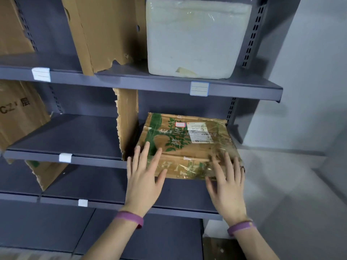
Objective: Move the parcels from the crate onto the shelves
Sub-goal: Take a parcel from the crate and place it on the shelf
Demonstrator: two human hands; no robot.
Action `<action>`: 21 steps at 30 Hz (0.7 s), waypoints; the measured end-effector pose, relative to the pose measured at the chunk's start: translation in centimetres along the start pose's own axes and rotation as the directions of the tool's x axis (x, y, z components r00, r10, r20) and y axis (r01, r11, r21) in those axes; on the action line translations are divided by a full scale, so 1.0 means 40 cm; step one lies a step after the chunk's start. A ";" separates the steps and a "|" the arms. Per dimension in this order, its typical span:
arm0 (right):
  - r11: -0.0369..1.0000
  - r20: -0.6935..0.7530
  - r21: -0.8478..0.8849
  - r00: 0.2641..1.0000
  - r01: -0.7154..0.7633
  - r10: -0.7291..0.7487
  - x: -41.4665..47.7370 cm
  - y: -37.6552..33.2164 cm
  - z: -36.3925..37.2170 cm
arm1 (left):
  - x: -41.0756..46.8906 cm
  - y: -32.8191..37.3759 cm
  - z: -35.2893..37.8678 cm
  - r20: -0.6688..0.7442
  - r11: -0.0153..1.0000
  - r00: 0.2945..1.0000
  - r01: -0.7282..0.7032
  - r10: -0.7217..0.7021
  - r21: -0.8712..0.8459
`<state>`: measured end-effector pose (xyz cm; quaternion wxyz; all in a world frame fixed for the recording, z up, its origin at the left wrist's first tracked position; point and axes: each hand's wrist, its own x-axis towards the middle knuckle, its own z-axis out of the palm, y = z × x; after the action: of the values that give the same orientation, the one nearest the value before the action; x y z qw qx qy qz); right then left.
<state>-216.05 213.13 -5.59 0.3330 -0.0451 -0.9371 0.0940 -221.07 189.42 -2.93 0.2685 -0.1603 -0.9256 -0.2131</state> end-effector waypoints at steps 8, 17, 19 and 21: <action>0.998 0.272 -0.022 0.961 0.054 -0.046 -0.119 0.011 0.025 | -0.132 0.011 0.060 0.209 1.000 0.978 0.013 -0.009 -0.017; 0.998 0.412 -0.054 0.911 0.021 0.003 0.002 -0.017 0.053 | -0.008 -0.015 0.095 0.310 0.982 0.948 0.123 -0.073 -0.143; 0.998 0.414 -0.058 0.910 0.002 0.022 0.025 -0.019 0.061 | 0.010 -0.022 0.105 0.332 0.985 0.941 0.115 -0.065 -0.132; 0.998 0.419 -0.066 0.907 -0.010 0.037 0.039 -0.021 0.067 | 0.023 -0.028 0.113 0.344 0.987 0.937 0.112 -0.067 -0.112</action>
<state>-218.97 212.14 -6.50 0.1209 -0.0457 -0.9887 0.0761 -224.22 190.80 -6.21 0.0843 -0.1695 -0.9485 -0.2541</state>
